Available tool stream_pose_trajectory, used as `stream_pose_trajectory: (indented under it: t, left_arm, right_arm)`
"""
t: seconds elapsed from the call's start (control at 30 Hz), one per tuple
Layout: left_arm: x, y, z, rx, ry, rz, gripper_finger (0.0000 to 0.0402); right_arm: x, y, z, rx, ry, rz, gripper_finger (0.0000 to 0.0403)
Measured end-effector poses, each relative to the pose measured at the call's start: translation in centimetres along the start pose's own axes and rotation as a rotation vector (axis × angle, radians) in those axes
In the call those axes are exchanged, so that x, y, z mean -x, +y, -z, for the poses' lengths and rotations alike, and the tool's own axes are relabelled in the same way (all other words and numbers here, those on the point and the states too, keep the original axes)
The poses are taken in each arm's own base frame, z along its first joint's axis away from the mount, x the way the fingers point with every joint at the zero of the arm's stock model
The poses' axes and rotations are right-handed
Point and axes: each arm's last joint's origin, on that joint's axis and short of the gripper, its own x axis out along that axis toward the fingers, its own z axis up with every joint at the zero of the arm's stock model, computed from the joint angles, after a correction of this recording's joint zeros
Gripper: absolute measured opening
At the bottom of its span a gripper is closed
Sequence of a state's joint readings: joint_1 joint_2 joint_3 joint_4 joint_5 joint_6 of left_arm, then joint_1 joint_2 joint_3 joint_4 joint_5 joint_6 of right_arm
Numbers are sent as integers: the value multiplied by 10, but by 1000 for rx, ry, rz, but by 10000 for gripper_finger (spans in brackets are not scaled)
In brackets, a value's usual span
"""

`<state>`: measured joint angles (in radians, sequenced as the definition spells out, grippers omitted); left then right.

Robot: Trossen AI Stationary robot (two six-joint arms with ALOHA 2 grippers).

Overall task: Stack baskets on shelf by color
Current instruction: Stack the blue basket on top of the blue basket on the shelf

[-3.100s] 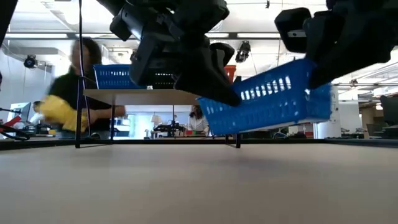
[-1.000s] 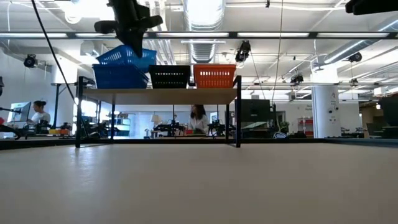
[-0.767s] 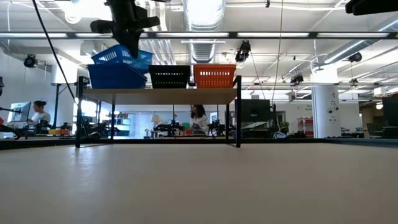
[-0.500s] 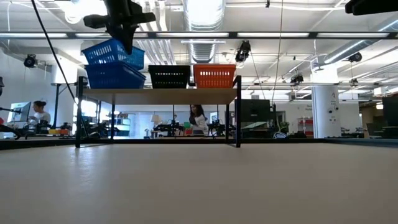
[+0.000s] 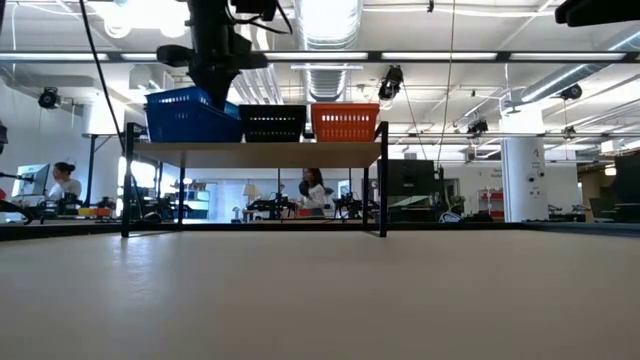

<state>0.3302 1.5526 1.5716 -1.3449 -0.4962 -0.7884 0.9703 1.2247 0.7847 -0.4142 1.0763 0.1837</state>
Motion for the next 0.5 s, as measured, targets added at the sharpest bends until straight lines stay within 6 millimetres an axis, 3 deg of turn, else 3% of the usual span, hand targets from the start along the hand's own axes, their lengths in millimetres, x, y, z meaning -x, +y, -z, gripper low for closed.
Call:
stream_pose_trajectory:
  t: [0.2,0.5]
  left_arm:
    - [5,-1,-4,-31,18,47,73]
    - [36,15,-10,-48,-44,145,181]
  right_arm:
    - [-1,0,1,-5,3,1,54]
    - [-1,0,1,-5,3,1,54]
